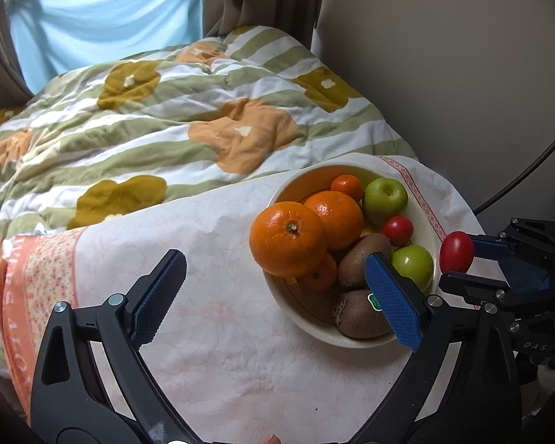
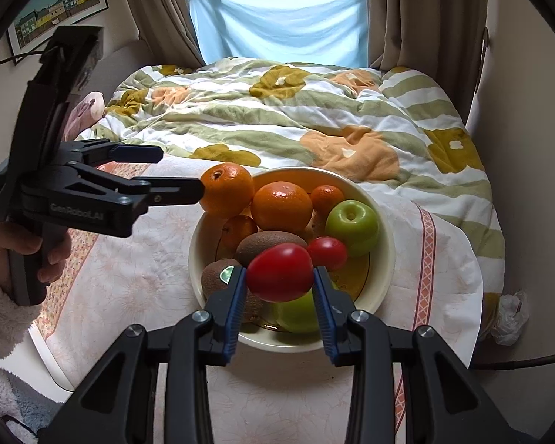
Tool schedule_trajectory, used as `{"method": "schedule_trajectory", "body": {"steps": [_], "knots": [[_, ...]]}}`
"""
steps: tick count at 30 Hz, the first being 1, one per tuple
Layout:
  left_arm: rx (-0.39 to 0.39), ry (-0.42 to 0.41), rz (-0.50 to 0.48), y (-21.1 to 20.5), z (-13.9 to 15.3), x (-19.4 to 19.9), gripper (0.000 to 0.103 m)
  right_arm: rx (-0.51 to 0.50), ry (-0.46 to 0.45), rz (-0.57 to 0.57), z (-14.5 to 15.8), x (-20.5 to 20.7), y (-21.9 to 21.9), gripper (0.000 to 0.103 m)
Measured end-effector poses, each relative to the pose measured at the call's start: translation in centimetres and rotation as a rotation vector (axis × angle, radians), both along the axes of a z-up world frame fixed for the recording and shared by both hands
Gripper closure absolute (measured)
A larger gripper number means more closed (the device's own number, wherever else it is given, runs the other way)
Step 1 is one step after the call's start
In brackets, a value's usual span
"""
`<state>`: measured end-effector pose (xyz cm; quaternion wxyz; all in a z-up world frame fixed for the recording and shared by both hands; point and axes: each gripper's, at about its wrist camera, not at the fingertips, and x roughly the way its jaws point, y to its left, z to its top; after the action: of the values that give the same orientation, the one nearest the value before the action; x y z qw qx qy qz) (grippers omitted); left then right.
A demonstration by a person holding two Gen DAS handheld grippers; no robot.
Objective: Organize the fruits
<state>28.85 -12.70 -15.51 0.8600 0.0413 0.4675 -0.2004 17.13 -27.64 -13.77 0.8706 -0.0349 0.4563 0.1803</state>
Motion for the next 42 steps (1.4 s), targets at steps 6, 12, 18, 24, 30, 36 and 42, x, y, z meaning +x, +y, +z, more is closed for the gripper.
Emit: {"method": "schedule_trajectory", "body": {"steps": [6,12,18,24,30,36,42], "knots": [[0.037,0.004,0.051,0.9,-0.3,-1.7,0.001,0.014,0.011,0.064,-1.3,0.5,0.8,0.070],[0.057,0.010,0.119,1.2,-0.9,-3.4,0.001,0.001,0.020,0.119,-2.9,0.9,1.4,0.070],[0.054,0.029,0.176,1.5,-1.5,-4.7,0.001,-0.054,-0.031,0.171,-3.4,1.0,1.8,0.069],[0.060,0.030,0.191,2.0,-1.1,-5.8,0.001,-0.035,-0.030,0.148,-3.1,0.7,1.3,0.021],[0.035,-0.011,0.195,3.2,1.4,-7.5,0.001,-0.024,-0.066,0.078,-0.7,-0.4,0.8,0.021],[0.018,-0.081,0.210,5.1,5.6,-10.6,0.001,-0.006,-0.149,-0.012,4.3,-3.5,1.3,0.005],[-0.006,-0.145,0.278,7.6,10.0,-15.0,0.001,0.032,-0.164,-0.148,9.0,-7.1,2.3,0.002]]}}
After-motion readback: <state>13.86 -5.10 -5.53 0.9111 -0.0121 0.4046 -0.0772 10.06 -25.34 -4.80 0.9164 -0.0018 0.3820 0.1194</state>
